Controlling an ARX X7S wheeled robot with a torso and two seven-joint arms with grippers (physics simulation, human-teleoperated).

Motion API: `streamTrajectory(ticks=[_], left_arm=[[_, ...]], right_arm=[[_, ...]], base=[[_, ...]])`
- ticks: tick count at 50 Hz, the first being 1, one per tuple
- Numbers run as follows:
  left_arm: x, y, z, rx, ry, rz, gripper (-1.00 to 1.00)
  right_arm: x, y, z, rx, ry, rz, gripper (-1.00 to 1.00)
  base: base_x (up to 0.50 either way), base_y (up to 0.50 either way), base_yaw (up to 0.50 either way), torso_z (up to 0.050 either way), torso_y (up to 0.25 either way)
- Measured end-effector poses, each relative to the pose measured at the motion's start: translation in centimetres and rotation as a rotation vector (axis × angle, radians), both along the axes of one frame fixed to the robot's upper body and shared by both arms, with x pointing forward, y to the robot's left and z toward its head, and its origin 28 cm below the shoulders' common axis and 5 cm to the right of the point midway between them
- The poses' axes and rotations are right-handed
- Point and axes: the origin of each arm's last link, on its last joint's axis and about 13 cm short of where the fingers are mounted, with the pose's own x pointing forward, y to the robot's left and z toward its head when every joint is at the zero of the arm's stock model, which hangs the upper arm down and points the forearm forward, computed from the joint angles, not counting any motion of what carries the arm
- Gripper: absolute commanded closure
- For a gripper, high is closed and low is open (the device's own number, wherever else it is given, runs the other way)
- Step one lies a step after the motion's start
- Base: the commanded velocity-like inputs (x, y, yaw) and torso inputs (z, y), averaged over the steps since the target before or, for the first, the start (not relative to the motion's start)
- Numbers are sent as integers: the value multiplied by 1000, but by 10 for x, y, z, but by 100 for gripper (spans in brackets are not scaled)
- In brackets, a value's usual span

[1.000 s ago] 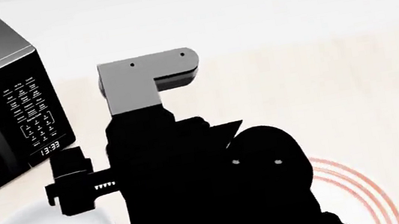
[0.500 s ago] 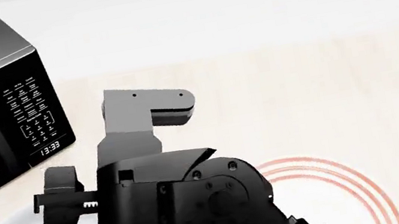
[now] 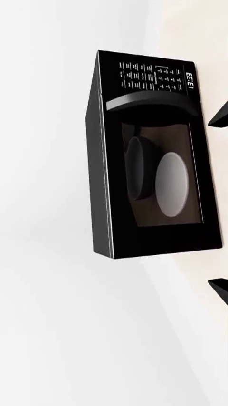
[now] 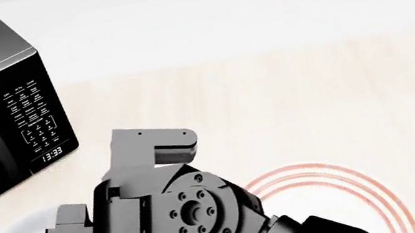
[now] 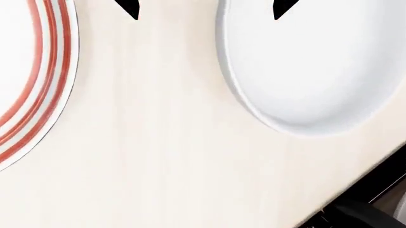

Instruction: Put the white bowl to the right of the plate.

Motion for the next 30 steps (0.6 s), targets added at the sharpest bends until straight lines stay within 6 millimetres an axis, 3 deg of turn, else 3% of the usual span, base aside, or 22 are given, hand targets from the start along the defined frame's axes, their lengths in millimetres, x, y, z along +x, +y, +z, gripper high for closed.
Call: streamTrajectory(ticks=[30], left_arm=[[-2, -2, 0, 9, -6, -8, -100]], right_arm=[[6, -1, -25, 52, 41, 87, -100]], base=[[0, 0, 0, 0, 0]])
